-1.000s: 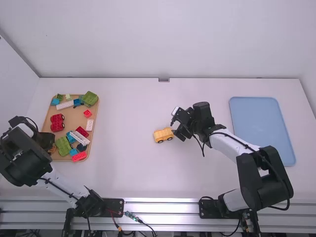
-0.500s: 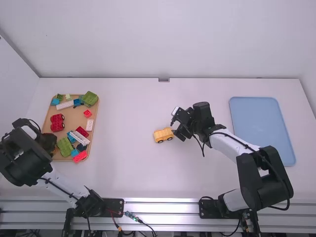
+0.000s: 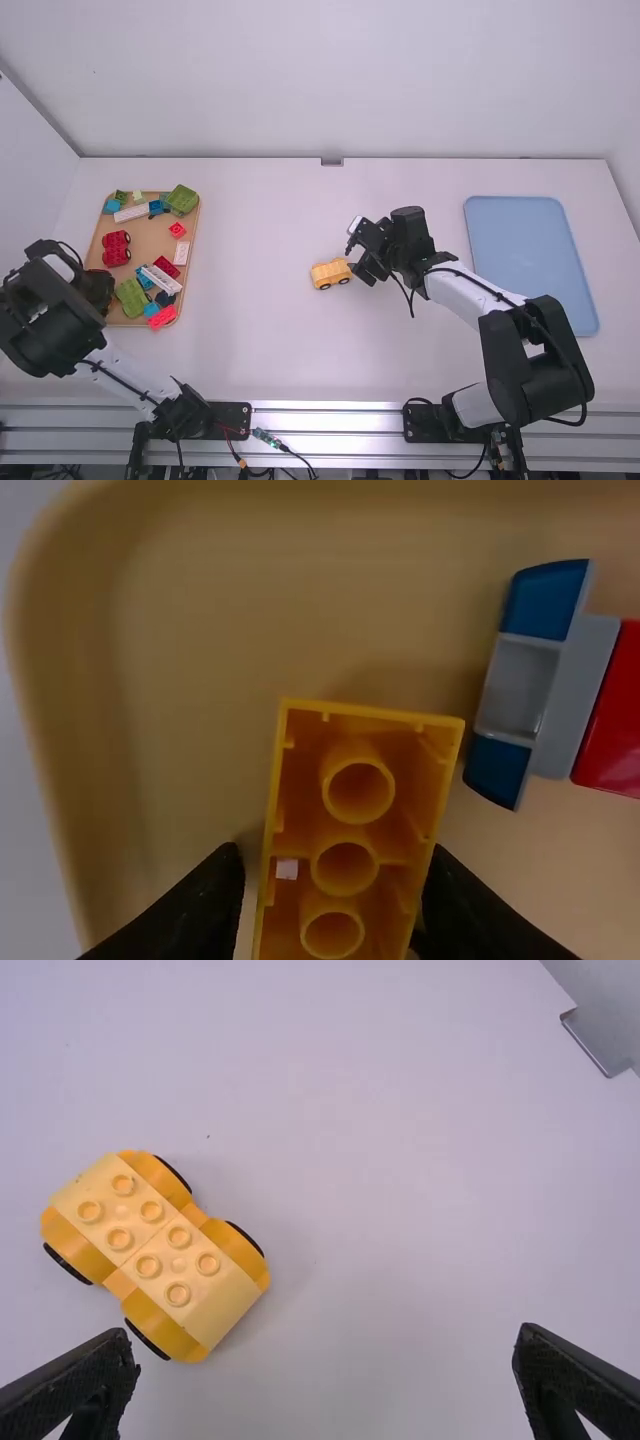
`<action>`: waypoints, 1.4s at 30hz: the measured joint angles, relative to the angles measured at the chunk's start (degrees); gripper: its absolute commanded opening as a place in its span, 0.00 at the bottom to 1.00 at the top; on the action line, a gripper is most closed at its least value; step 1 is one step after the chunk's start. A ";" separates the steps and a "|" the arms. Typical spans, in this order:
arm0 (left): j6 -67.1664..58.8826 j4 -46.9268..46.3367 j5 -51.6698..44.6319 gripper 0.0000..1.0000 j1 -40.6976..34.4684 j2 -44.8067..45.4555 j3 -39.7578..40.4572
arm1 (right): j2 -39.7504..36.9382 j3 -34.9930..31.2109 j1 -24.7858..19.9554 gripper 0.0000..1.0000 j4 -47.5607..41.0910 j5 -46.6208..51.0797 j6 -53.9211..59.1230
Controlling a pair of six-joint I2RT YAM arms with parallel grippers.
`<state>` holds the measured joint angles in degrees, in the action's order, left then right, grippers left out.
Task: Assemble lego blocks to make yellow taxi
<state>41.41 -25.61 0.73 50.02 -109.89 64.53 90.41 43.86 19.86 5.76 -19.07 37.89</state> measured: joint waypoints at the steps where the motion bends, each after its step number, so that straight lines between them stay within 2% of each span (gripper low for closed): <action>1: -0.09 0.00 0.00 0.44 0.00 0.00 0.02 | 0.00 0.00 0.02 0.99 -0.02 0.00 -0.04; 4: -0.46 -0.02 0.00 0.33 0.00 0.00 0.00 | 0.00 0.00 0.00 0.99 -0.02 -0.02 -0.07; 8: -0.31 -0.28 0.85 0.26 0.00 0.00 0.02 | 0.00 0.00 0.00 0.99 -0.02 -0.02 0.07; 9: 0.07 -0.22 1.07 0.20 0.00 0.00 0.02 | 0.00 0.00 0.00 0.99 -0.02 -0.02 0.02; 11: 0.13 -0.22 1.29 0.17 0.00 0.00 0.02 | 0.00 0.00 0.00 0.99 0.00 -0.04 0.04; 14: 0.22 -0.22 1.46 0.05 0.00 0.00 0.02 | 0.00 0.00 0.00 0.99 0.00 0.04 -0.02; 16: 0.24 -0.20 1.36 0.02 0.00 0.00 0.02 | 0.00 0.00 0.02 0.99 -0.02 0.24 0.02; 27: 1.64 -1.09 -3.54 0.02 -0.50 2.27 0.02 | 0.00 0.00 0.00 0.99 2.62 0.83 -1.86; 31: -2.29 -1.84 -7.78 0.02 -1.99 10.12 0.00 | 0.00 0.11 0.00 0.99 4.55 0.35 -4.35; 36: -9.79 -3.06 -13.88 0.02 -5.66 21.38 0.04 | -0.02 2.49 0.00 0.99 1.25 -3.37 -6.10; 42: -20.74 -4.48 -23.76 0.02 -16.46 29.86 0.02 | 0.00 7.50 0.00 0.99 0.46 -9.68 -10.58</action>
<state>20.67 -30.09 -23.03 33.56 -80.03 64.55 90.41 51.35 19.86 6.22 -28.75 27.31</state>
